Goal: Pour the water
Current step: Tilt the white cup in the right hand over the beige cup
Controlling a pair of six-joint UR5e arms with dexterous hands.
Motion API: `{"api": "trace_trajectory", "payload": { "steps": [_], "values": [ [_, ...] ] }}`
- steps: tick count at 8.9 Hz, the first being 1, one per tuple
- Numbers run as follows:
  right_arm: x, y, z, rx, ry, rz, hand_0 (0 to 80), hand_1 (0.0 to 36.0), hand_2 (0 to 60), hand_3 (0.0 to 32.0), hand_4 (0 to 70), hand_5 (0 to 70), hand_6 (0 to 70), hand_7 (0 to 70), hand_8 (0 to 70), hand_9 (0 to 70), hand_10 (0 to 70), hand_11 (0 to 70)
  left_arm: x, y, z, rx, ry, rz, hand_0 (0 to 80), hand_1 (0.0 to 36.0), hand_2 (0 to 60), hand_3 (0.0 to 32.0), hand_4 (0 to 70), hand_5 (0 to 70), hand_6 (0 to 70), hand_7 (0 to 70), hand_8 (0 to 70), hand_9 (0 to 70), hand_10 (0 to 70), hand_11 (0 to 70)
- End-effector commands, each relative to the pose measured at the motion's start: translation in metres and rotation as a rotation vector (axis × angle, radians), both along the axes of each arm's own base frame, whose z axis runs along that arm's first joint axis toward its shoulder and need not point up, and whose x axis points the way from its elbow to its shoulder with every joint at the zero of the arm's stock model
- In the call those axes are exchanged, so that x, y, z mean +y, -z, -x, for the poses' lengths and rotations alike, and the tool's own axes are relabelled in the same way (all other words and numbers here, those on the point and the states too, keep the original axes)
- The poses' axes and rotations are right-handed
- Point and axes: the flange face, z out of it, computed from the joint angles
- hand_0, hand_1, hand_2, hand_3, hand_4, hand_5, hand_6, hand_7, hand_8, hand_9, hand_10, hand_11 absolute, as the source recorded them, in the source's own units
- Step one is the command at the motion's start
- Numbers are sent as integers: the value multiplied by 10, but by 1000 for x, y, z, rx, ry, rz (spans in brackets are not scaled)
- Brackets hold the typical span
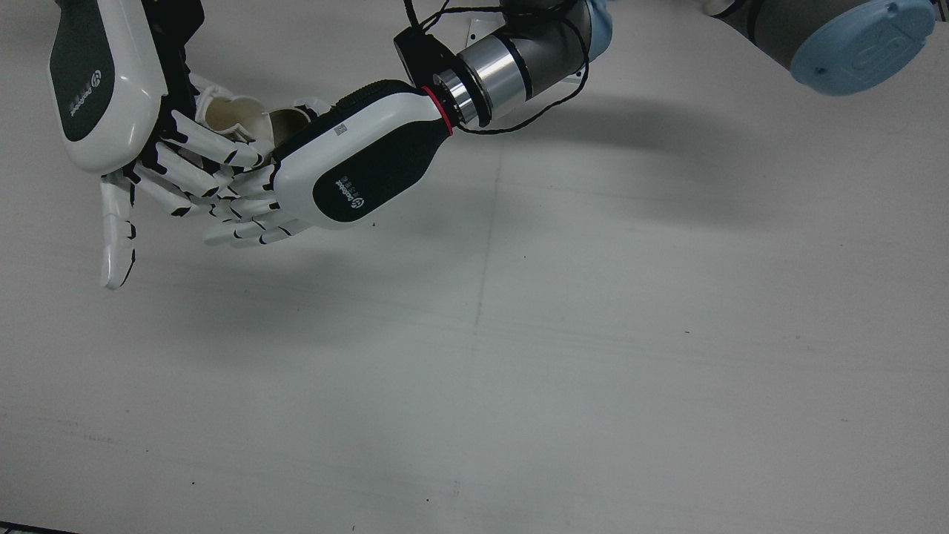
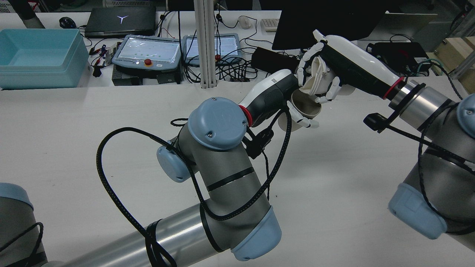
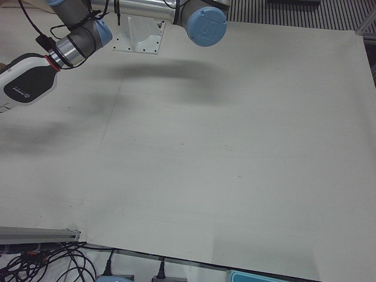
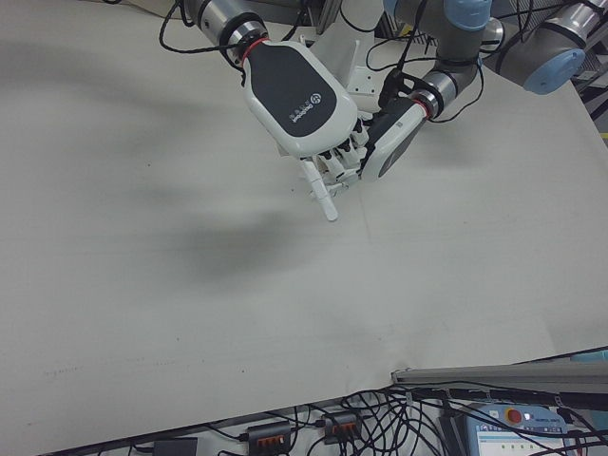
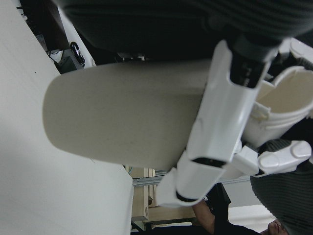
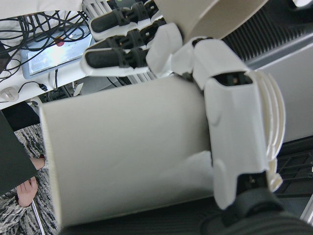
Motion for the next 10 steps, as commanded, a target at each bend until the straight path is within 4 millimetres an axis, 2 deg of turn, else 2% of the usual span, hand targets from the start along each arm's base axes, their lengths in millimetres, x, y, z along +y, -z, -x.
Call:
{"api": "trace_trajectory", "payload": {
  "steps": [1, 2, 3, 4, 5, 6, 7, 8, 9, 10],
  "values": [
    [1, 7, 3, -7, -7, -9, 800, 360, 600, 0, 679, 268, 700, 700, 496, 654, 0, 0, 2, 7, 1, 0, -2, -20, 800, 360, 600, 0, 621, 700, 248, 208, 136, 87, 73, 143],
    [3, 10, 1, -16, -8, -14, 800, 360, 600, 0, 668, 267, 700, 700, 496, 654, 0, 0, 2, 6, 0, 9, -3, -21, 800, 360, 600, 0, 620, 700, 247, 206, 136, 87, 74, 144],
    [8, 18, -5, -37, -22, -32, 800, 360, 569, 0, 592, 267, 700, 700, 495, 646, 0, 0, 1, 3, 1, 11, -4, -22, 800, 360, 600, 0, 614, 700, 243, 204, 136, 87, 74, 144],
    [16, 26, -11, -54, -26, -51, 800, 360, 544, 0, 554, 269, 700, 700, 501, 649, 0, 0, -1, 4, 3, 19, 1, -27, 800, 360, 600, 0, 611, 700, 242, 203, 137, 87, 75, 146],
    [19, 28, -21, -62, -39, -61, 800, 360, 526, 0, 513, 273, 700, 700, 509, 657, 0, 19, -6, 3, 6, 23, 7, -29, 800, 360, 600, 0, 613, 700, 238, 201, 137, 88, 76, 148],
    [21, 28, -39, -73, -62, -64, 800, 360, 546, 0, 516, 274, 700, 700, 512, 661, 0, 25, -6, -4, 5, 21, -3, -34, 800, 360, 600, 0, 618, 700, 236, 199, 138, 89, 77, 148],
    [19, 26, -61, -93, -85, -56, 800, 360, 550, 0, 507, 273, 700, 700, 508, 654, 0, 24, -9, -18, 6, 16, -4, -30, 800, 360, 600, 0, 617, 700, 233, 198, 137, 88, 77, 149],
    [18, 15, -77, -134, -93, -19, 800, 360, 532, 0, 476, 275, 700, 700, 511, 657, 8, 56, -8, -31, 9, 21, -9, -18, 800, 360, 600, 0, 614, 700, 228, 194, 136, 87, 77, 149],
    [16, 8, -89, -147, -110, -2, 800, 360, 517, 0, 434, 271, 700, 700, 507, 652, 22, 75, -12, -37, 20, 30, -3, -13, 800, 360, 600, 0, 612, 700, 226, 194, 135, 85, 77, 149],
    [15, -4, -105, -152, -137, 23, 800, 360, 511, 0, 396, 268, 700, 700, 511, 656, 41, 101, -7, -40, 31, 40, -7, -23, 800, 360, 600, 0, 619, 700, 224, 191, 134, 84, 76, 147]
  ]
}}
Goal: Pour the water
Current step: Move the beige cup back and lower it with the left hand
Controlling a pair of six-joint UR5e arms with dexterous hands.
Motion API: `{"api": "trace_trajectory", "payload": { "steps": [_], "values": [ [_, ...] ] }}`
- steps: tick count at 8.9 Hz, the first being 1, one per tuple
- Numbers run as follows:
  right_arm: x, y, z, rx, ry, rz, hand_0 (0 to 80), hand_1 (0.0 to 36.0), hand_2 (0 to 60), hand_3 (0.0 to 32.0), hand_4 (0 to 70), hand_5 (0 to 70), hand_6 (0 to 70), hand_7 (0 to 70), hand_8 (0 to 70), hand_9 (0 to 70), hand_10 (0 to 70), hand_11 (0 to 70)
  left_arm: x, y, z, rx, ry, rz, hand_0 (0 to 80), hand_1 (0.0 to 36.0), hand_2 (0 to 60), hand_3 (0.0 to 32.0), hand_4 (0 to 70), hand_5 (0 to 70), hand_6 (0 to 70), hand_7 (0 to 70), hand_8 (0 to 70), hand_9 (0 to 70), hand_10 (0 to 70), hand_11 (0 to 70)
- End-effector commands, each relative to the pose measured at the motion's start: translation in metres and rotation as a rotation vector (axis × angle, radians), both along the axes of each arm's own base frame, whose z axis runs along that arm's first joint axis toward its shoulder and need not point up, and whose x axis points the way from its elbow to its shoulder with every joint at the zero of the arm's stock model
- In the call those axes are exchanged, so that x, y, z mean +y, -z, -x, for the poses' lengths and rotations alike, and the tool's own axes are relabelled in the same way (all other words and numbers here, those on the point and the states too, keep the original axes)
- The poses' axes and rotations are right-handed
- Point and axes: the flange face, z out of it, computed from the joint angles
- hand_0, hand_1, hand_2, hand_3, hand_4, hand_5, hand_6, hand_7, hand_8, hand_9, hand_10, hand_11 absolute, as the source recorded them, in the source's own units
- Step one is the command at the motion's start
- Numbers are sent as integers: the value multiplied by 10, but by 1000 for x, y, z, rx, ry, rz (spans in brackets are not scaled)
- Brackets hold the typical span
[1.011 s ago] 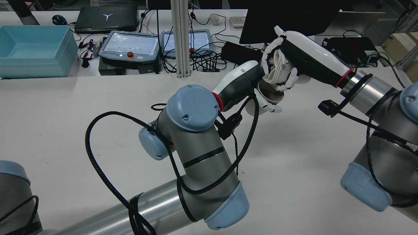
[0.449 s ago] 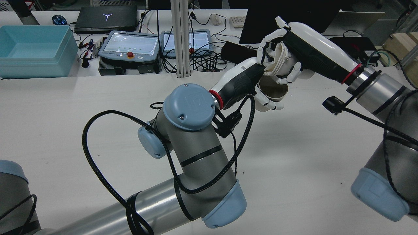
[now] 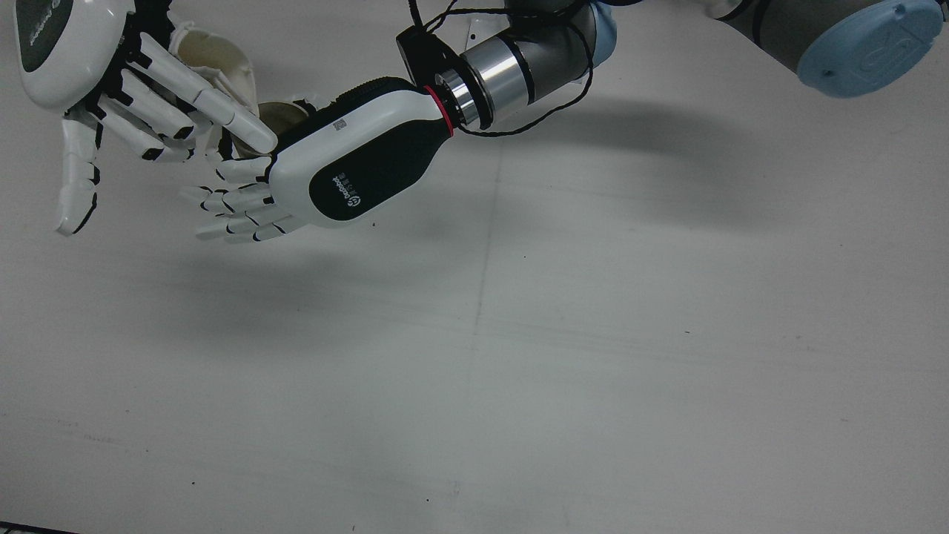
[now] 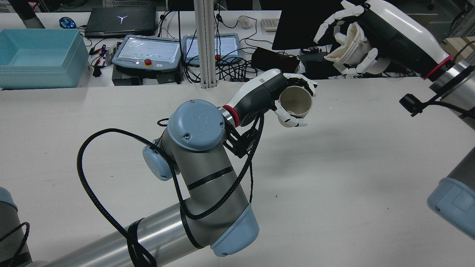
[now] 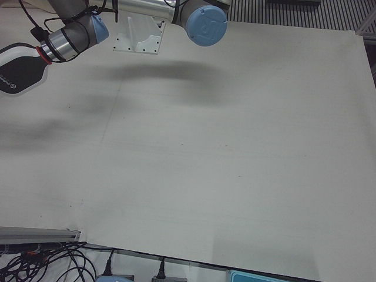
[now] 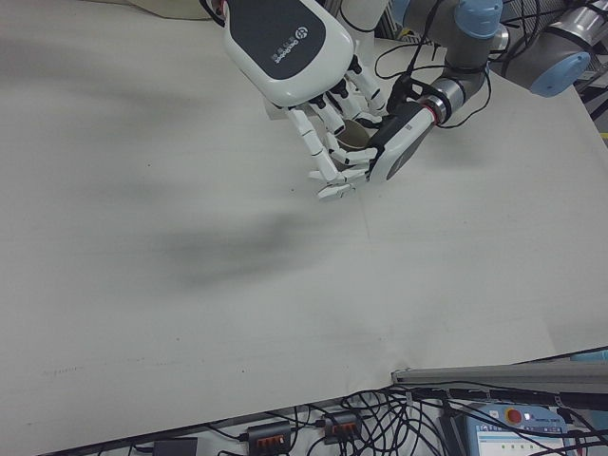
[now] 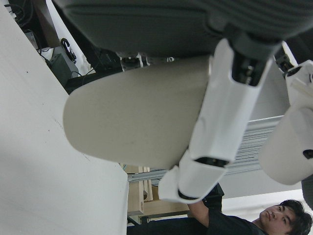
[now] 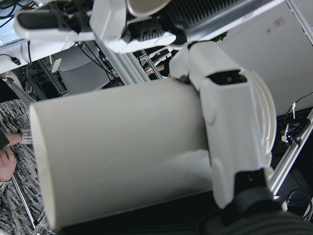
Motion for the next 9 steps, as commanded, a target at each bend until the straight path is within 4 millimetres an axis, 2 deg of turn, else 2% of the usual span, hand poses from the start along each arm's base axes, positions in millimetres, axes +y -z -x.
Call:
{"api": "trace_trajectory", "payload": {
  "steps": [1, 2, 3, 5, 6, 7, 9],
  "values": [
    [-3, -37, -55, -66, -66, 90, 800, 360, 494, 0, 365, 264, 700, 700, 511, 656, 62, 131, 8, -27, 41, 21, -4, -12, 800, 360, 600, 0, 618, 700, 222, 191, 133, 84, 75, 146],
    [-5, -50, -87, -116, -110, 107, 800, 360, 475, 0, 329, 260, 700, 700, 514, 660, 88, 166, 5, -46, 75, 25, 11, 15, 800, 360, 600, 0, 615, 700, 221, 189, 133, 84, 75, 146],
    [-13, -71, -114, -179, -139, 121, 800, 360, 456, 0, 281, 256, 700, 700, 529, 679, 119, 209, -9, -69, 110, 47, 29, 70, 800, 360, 600, 0, 617, 700, 221, 189, 133, 83, 75, 145],
    [-17, -122, -168, -294, -201, 159, 800, 360, 425, 0, 243, 253, 700, 700, 553, 700, 161, 268, -14, -121, 171, 37, 33, 92, 800, 360, 600, 0, 611, 700, 217, 186, 132, 82, 72, 142],
    [-19, -140, -187, -310, -194, 158, 800, 360, 430, 0, 230, 252, 693, 700, 552, 700, 155, 259, -19, -142, 194, 24, 41, 93, 800, 360, 600, 0, 606, 700, 211, 181, 129, 79, 71, 140],
    [-29, -161, -202, -328, -174, 166, 800, 360, 448, 0, 216, 255, 691, 696, 561, 700, 177, 291, -27, -158, 217, 19, 52, 82, 800, 360, 600, 0, 601, 700, 211, 180, 129, 79, 73, 143],
    [-28, -230, -211, -388, -149, 173, 800, 360, 460, 0, 223, 258, 700, 700, 602, 700, 206, 332, -44, -179, 248, 2, 57, 57, 800, 360, 600, 0, 587, 700, 204, 175, 129, 78, 73, 144]
  ]
}}
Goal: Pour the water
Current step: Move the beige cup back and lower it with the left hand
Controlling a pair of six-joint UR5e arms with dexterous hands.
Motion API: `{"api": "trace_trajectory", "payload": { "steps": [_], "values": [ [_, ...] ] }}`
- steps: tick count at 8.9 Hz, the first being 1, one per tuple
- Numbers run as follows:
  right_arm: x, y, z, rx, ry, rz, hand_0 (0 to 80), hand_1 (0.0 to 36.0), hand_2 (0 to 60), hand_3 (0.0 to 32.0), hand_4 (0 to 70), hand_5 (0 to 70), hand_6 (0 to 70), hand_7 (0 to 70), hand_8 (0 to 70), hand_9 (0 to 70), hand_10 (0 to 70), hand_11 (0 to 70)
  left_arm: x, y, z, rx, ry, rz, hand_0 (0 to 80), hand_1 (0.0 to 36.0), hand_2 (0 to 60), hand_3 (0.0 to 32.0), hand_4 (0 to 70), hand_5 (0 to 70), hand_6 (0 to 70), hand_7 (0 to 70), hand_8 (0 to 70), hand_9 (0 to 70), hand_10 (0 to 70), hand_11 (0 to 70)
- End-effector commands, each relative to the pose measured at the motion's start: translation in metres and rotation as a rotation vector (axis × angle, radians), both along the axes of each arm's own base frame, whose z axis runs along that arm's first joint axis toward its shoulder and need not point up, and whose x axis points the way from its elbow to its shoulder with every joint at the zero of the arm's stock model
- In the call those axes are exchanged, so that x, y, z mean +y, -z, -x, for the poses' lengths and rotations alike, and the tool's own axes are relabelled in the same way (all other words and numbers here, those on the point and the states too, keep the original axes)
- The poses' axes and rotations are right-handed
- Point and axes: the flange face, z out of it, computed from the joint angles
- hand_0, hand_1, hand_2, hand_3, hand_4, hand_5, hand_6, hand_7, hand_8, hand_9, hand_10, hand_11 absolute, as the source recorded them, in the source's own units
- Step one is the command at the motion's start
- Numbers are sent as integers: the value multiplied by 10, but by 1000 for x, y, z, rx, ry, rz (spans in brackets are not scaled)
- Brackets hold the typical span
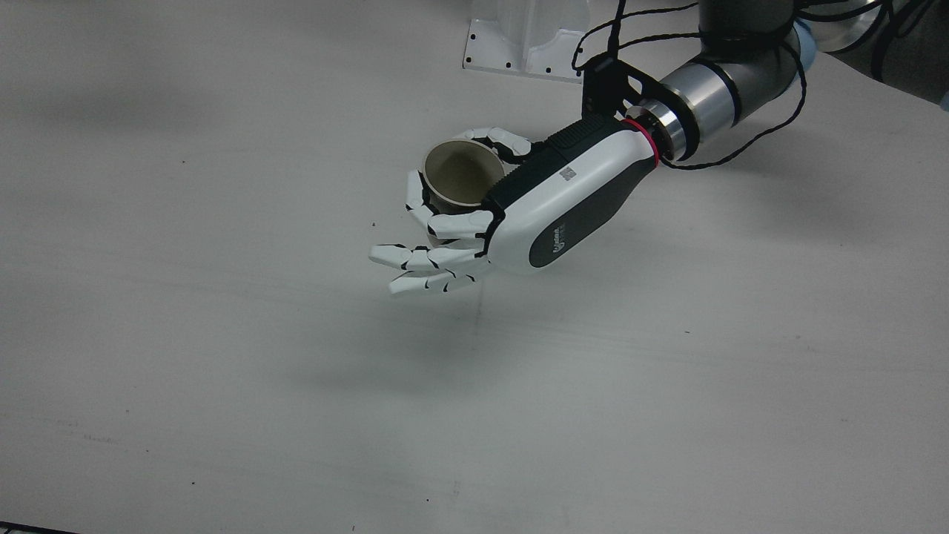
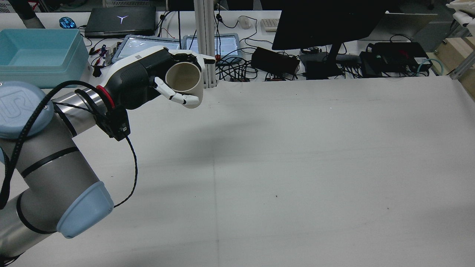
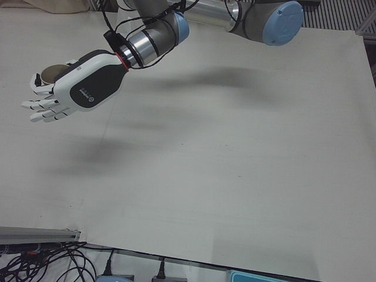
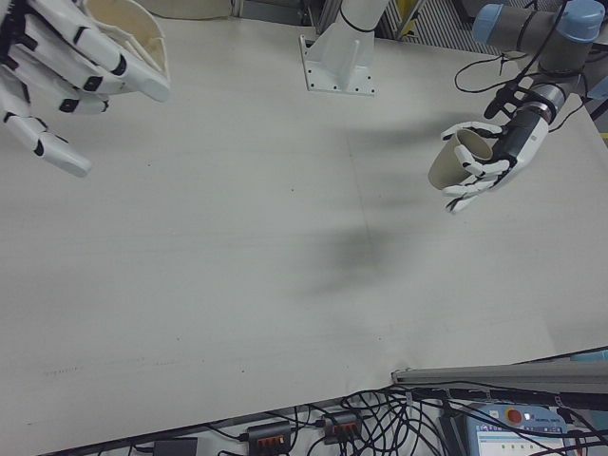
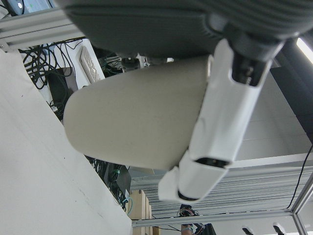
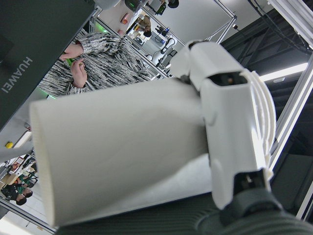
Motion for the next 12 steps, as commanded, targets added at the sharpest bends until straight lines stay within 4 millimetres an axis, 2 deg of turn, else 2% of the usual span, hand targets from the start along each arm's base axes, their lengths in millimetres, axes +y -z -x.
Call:
{"api": "trace_trajectory", "payload": {
  "steps": [1, 2, 3, 4, 5, 6, 7, 8, 9, 10, 11, 12],
  "values": [
    [-5, -117, -22, -122, 32, -10, 800, 360, 467, 0, 185, 260, 689, 697, 631, 700, 225, 359, -25, -47, 54, -28, 15, -31, 800, 360, 600, 0, 584, 700, 204, 174, 128, 77, 73, 144],
    [-12, -153, -21, -158, 43, -8, 800, 360, 505, 0, 234, 264, 700, 700, 654, 700, 236, 373, -30, -81, 73, -35, 36, -25, 800, 360, 600, 0, 593, 700, 208, 177, 130, 79, 74, 145],
    [-18, -180, -22, -165, 39, -18, 800, 360, 547, 0, 271, 267, 700, 700, 667, 700, 238, 375, -32, -113, 90, -33, 57, -18, 800, 360, 600, 0, 589, 700, 210, 179, 131, 81, 74, 145],
    [-25, -210, -19, -159, 39, -22, 800, 360, 577, 0, 287, 269, 700, 700, 677, 700, 240, 378, -26, -163, 97, -16, 43, 31, 800, 360, 600, 0, 596, 700, 212, 179, 130, 79, 74, 144],
    [-40, -244, -20, -167, 23, -37, 800, 360, 600, 0, 329, 275, 700, 700, 700, 700, 269, 417, -16, -205, 104, -6, 34, 61, 800, 360, 600, 0, 593, 700, 213, 180, 131, 80, 74, 144],
    [-52, -280, -19, -179, 5, -38, 800, 360, 600, 0, 360, 280, 700, 700, 700, 700, 307, 464, -12, -228, 107, -7, 37, 55, 800, 360, 600, 0, 596, 700, 214, 182, 130, 80, 74, 145],
    [-62, -298, -18, -189, -9, -51, 800, 360, 600, 0, 418, 288, 700, 700, 700, 700, 345, 511, -14, -251, 105, -6, 42, 48, 800, 360, 600, 0, 601, 700, 215, 182, 131, 81, 76, 147],
    [-65, -317, -3, -198, -6, -35, 784, 360, 600, 0, 478, 291, 700, 700, 700, 700, 369, 540, -19, -279, 101, -3, 44, 42, 800, 360, 600, 0, 596, 700, 216, 182, 133, 82, 78, 150],
    [-70, -330, 8, -209, -22, -10, 766, 360, 600, 0, 505, 294, 700, 700, 700, 700, 379, 552, -29, -311, 95, -5, 48, 36, 800, 360, 600, 0, 598, 700, 214, 182, 132, 82, 78, 150],
    [-82, -338, 22, -221, -28, 6, 732, 360, 600, 0, 538, 296, 700, 700, 700, 700, 407, 589, -36, -353, 90, -10, 48, 44, 800, 360, 600, 0, 597, 700, 215, 181, 133, 82, 80, 153],
    [-97, -343, 45, -234, -30, 11, 696, 360, 600, 0, 550, 299, 700, 700, 700, 700, 437, 631, -35, -402, 91, -14, 48, 51, 800, 360, 600, 0, 594, 700, 215, 180, 134, 83, 81, 155],
    [-106, -342, 65, -255, -30, -11, 671, 360, 600, 0, 554, 304, 700, 700, 700, 700, 474, 683, -31, -445, 102, -17, 59, 58, 800, 360, 600, 0, 597, 700, 216, 181, 134, 83, 81, 155]
  ]
}}
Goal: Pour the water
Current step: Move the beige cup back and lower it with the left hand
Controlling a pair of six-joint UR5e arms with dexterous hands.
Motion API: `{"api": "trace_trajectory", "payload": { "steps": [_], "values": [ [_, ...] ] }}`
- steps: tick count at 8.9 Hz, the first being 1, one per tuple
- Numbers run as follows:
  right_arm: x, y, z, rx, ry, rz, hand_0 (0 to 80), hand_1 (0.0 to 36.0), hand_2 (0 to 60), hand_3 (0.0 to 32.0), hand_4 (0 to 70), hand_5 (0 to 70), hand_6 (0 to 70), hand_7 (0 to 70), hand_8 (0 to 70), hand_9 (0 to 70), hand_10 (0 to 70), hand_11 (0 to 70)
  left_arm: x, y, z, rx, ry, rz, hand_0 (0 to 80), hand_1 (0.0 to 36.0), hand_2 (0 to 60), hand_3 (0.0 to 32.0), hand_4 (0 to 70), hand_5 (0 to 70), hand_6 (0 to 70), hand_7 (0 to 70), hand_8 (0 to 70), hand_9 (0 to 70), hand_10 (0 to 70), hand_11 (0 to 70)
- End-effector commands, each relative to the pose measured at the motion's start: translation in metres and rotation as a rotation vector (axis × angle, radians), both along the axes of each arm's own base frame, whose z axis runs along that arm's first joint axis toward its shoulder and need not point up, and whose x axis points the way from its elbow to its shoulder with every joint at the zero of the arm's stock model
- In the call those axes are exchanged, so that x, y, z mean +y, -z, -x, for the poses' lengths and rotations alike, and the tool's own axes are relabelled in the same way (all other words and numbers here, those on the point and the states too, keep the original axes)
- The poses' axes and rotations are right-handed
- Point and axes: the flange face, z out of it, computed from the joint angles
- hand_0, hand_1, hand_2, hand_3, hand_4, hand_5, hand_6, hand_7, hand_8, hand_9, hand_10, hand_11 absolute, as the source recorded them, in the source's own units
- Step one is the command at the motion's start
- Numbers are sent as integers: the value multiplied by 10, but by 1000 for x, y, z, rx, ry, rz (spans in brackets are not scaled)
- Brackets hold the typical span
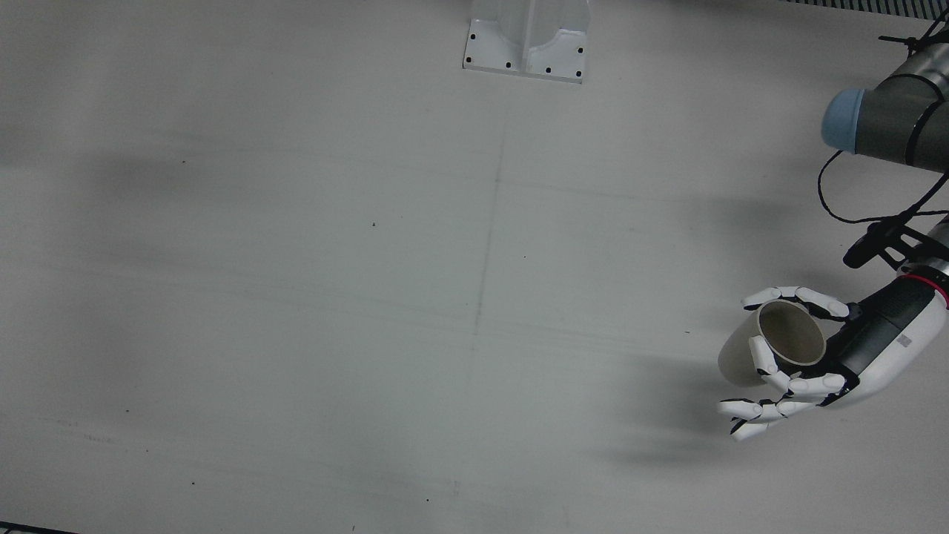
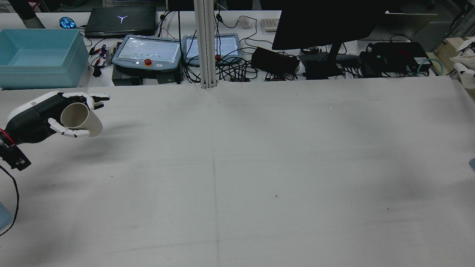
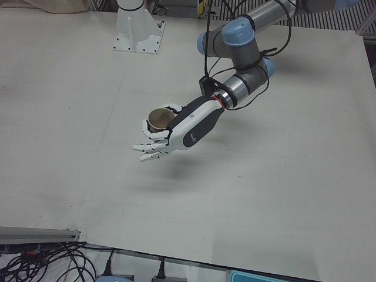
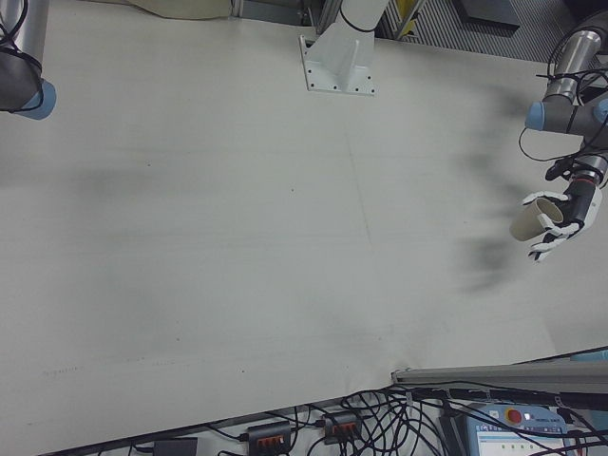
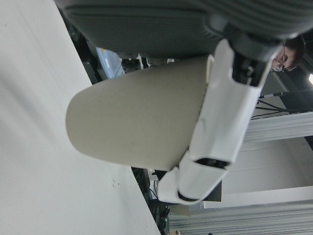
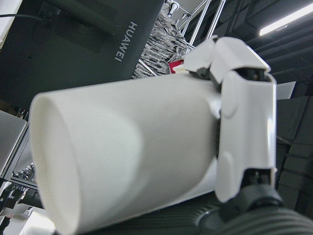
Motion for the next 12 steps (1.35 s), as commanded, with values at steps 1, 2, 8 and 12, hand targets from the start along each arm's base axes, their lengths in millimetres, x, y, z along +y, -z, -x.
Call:
{"api": "trace_trajectory", "payload": {
  "steps": [1, 2, 8, 12],
  "values": [
    [-28, -1, 53, -52, -11, -33, 657, 360, 600, 0, 559, 306, 700, 700, 700, 700, 489, 700, 9, -138, 42, -15, 49, 25, 800, 360, 600, 0, 603, 700, 218, 181, 135, 84, 83, 157],
    [-29, 2, 57, -55, -8, -38, 661, 360, 600, 0, 575, 306, 700, 700, 700, 700, 485, 699, 24, -169, 63, -21, 64, 37, 800, 360, 600, 0, 608, 700, 222, 183, 137, 85, 84, 159],
    [-26, 5, 67, -56, 10, -45, 736, 360, 600, 0, 558, 288, 700, 700, 700, 700, 352, 517, 58, -246, 89, -81, 70, 123, 800, 360, 600, 0, 585, 700, 248, 194, 143, 90, 84, 158],
    [-25, 6, 67, -58, 11, -48, 777, 360, 600, 0, 526, 284, 700, 700, 700, 700, 313, 467, 64, -258, 91, -112, 74, 137, 800, 360, 4, 0, 467, 700, 244, 198, 143, 84, 68, 138]
  ]
}}
